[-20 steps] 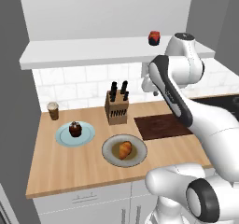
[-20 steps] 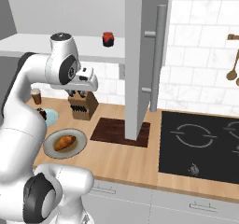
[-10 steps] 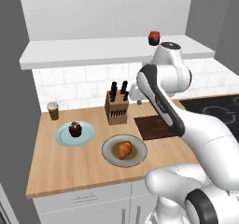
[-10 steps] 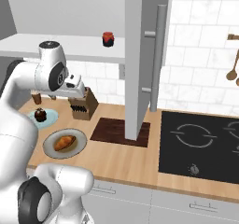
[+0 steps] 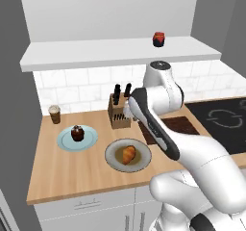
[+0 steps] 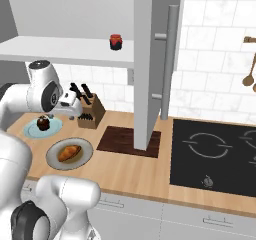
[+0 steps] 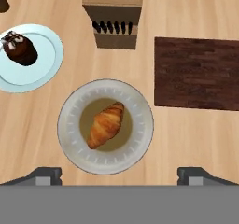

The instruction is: From the different types of pastries on the counter, select a croissant and place it on the cutting board. Then retrieve a jar of jam from the cabinet and place it alongside the croissant on the cutting board.

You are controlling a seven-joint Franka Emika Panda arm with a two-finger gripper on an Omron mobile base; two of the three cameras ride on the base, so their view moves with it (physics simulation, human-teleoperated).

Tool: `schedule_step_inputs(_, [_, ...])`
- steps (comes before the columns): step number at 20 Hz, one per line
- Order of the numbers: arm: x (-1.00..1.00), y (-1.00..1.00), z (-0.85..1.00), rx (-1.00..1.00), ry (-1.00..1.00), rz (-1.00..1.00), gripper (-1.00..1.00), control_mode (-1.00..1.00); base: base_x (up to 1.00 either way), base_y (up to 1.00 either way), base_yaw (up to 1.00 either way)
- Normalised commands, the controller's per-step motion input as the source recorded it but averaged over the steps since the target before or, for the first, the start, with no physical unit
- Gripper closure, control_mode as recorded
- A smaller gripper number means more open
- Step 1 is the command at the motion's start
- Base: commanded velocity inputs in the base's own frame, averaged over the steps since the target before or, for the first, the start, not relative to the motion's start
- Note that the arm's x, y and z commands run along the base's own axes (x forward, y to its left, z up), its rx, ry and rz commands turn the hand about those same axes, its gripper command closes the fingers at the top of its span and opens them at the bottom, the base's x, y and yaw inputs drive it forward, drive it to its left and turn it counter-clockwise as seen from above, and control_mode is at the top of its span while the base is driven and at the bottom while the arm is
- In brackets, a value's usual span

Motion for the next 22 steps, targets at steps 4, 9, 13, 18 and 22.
schedule_step_inputs(4, [0.11,0.0,-0.37,0.16,0.04,0.0,-1.0,-1.0,0.0,0.0,0.0])
schedule_step_inputs(9, [0.0,0.06,-0.3,0.0,0.0,0.0,-1.0,-1.0,0.0,0.0,0.0])
schedule_step_inputs(13, [0.0,0.11,-0.48,0.0,0.02,0.0,-1.0,-1.0,0.0,0.0,0.0])
schedule_step_inputs(18, [0.0,0.18,-0.55,-0.03,0.06,0.0,-1.0,-1.0,0.0,0.0,0.0])
schedule_step_inputs(22, [0.0,0.21,-0.66,-0.11,0.15,0.0,-1.0,-1.0,0.0,0.0,0.0])
